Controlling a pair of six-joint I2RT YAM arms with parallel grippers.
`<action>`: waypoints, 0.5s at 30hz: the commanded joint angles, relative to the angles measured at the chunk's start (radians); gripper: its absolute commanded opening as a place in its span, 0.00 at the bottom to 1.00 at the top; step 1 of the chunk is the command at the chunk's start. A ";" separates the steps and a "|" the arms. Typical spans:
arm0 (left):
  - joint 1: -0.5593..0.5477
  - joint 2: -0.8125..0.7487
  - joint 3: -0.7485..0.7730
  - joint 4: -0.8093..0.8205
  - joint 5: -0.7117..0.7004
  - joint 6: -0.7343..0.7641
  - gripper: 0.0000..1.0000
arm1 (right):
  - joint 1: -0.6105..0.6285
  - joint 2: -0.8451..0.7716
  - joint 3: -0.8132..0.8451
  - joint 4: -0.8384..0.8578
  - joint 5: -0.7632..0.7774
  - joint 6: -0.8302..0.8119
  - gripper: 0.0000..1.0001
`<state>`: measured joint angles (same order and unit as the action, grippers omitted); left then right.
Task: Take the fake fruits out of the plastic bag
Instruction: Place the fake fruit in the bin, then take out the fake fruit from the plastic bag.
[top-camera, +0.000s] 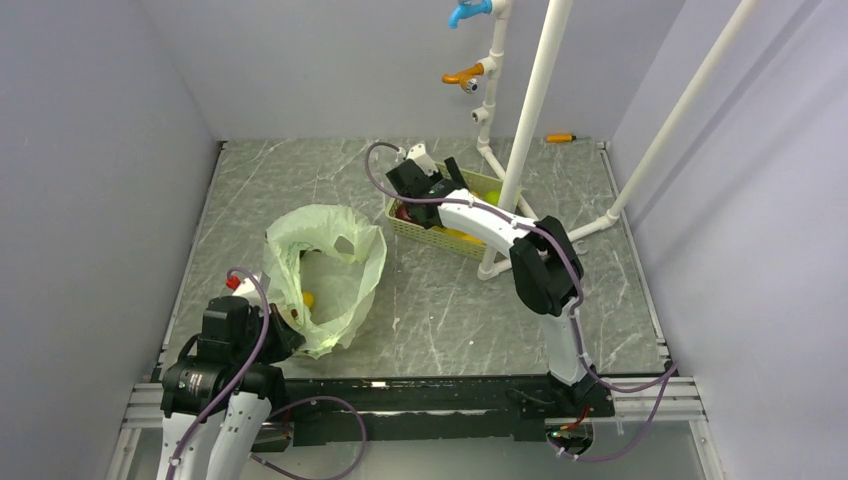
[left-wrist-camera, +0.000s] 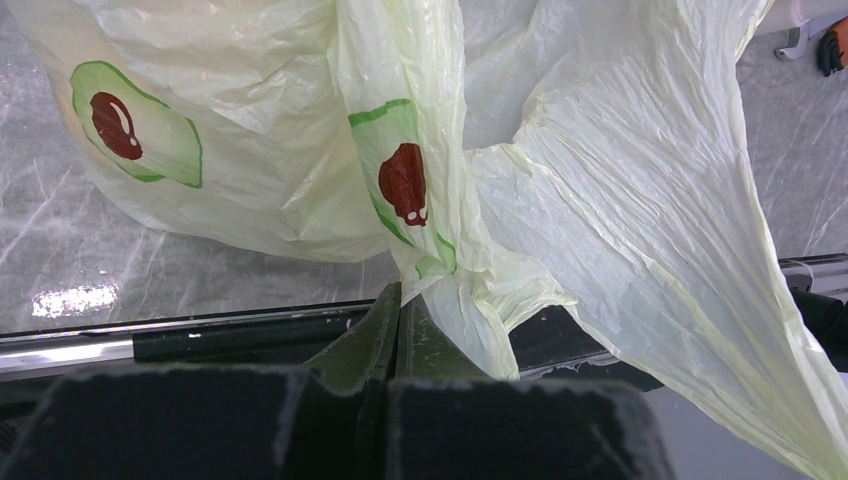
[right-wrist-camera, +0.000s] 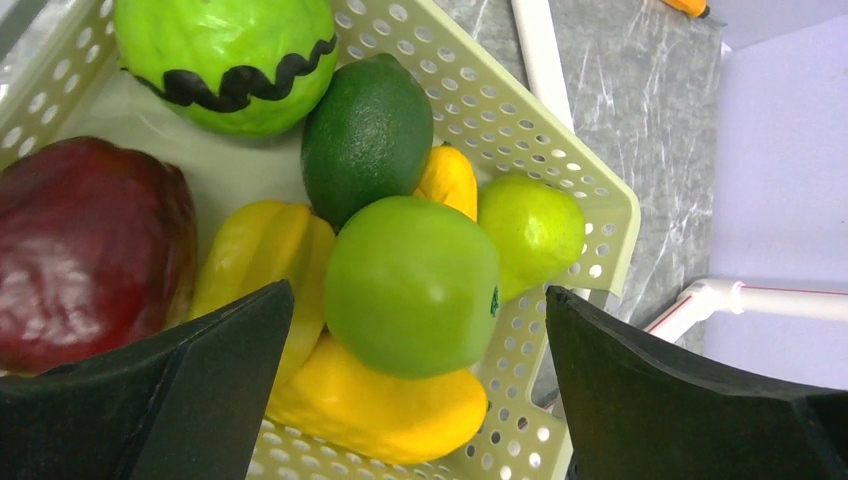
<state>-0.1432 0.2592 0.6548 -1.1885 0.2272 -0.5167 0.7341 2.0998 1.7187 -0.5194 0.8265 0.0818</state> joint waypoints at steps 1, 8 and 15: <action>0.007 0.012 -0.002 0.029 0.019 0.002 0.00 | 0.045 -0.108 0.029 -0.033 -0.005 0.015 0.99; 0.007 0.014 -0.001 0.030 0.015 -0.002 0.00 | 0.232 -0.259 0.000 0.084 -0.233 -0.120 0.94; 0.007 0.001 0.009 0.022 0.004 -0.009 0.00 | 0.343 -0.346 -0.057 0.233 -0.752 -0.103 0.87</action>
<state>-0.1406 0.2619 0.6544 -1.1866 0.2306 -0.5171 1.0840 1.8114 1.6909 -0.4137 0.4389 -0.0246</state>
